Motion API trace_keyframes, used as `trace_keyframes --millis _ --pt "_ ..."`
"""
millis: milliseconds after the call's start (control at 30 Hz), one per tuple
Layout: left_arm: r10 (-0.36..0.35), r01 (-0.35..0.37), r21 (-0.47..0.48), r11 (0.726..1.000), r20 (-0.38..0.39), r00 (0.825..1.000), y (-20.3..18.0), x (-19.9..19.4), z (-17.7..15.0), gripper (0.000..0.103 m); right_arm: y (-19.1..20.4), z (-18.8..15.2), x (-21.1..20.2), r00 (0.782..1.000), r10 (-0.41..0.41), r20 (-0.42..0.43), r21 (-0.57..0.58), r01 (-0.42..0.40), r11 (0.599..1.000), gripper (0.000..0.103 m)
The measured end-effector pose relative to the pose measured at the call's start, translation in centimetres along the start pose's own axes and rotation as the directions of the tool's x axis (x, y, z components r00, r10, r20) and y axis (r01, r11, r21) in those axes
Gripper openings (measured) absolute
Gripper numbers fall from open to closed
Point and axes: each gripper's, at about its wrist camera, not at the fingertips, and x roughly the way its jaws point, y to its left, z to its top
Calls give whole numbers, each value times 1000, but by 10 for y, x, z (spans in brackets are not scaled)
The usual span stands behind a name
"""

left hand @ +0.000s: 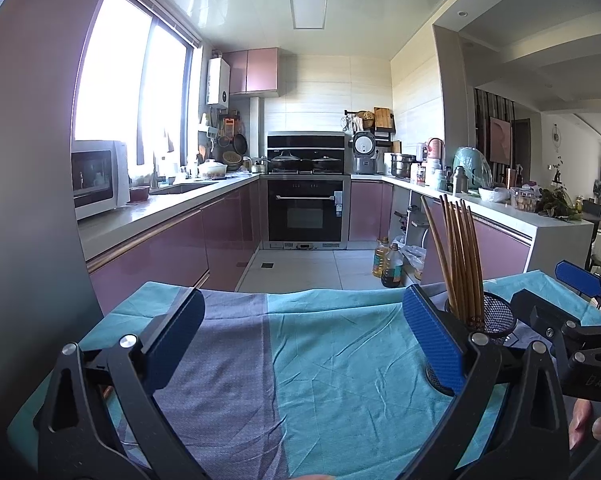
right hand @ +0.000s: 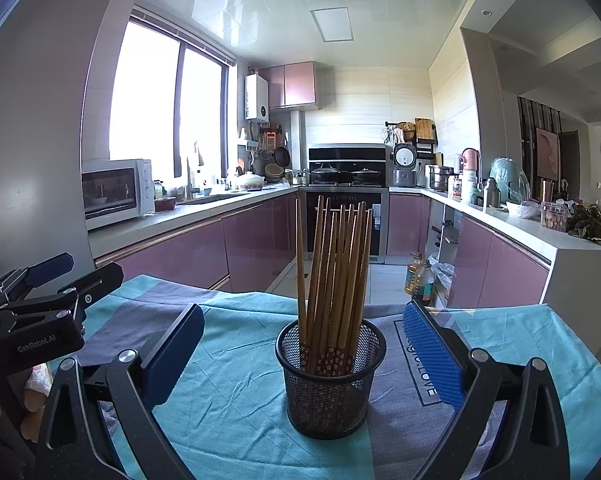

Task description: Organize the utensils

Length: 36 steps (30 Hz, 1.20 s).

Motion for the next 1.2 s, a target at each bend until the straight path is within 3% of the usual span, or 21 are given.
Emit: trace_keyframes --millis 1200 --pt "-12 12 1 1000 9 1000 0 -2 3 97 3 1 3 1000 -4 -3 3 4 1000 96"
